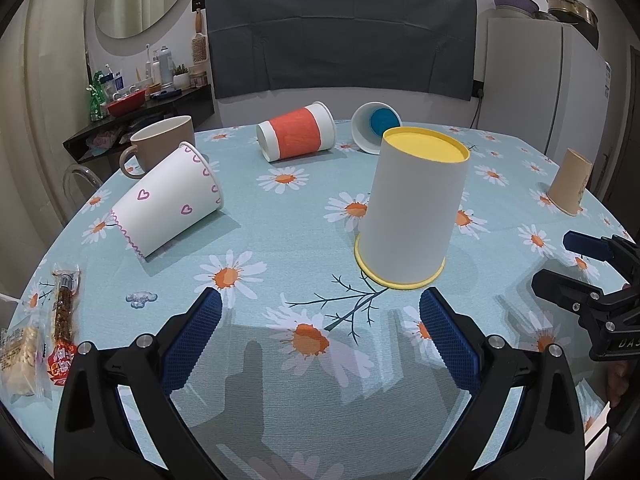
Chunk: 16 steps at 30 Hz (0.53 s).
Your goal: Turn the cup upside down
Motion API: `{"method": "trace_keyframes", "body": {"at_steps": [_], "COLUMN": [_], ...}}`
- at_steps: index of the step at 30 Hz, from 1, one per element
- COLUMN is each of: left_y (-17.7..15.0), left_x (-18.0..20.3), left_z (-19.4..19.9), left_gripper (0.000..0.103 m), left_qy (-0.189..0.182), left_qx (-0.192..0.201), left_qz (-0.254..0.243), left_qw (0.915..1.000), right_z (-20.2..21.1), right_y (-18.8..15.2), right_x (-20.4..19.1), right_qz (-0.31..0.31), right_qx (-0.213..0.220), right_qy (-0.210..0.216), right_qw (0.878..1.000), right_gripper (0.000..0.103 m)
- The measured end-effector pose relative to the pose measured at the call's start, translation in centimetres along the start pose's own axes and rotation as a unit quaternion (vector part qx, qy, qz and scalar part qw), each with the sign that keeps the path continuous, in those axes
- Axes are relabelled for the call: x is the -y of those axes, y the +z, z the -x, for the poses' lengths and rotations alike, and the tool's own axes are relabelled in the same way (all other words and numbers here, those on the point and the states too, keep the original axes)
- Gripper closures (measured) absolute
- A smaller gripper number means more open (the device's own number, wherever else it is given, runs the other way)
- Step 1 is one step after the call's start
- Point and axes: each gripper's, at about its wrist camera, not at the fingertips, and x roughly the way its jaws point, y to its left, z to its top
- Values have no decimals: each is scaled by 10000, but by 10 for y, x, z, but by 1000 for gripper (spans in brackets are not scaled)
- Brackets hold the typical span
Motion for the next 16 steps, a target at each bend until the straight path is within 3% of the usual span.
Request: {"method": "trace_keyframes", "body": {"at_steps": [16], "left_y": [0], "left_x": [-3], "left_z": [-2], "left_gripper": [6], "left_qy": [-88], "left_qx": [-49], "left_qz": [67], "left_qw": [9999], "right_z": [0], "right_y": [0], "right_x": [0], "right_qz": [-6], "right_qx": [-2], "right_qy": [6], "right_qw": [10000], "right_gripper": [9]}}
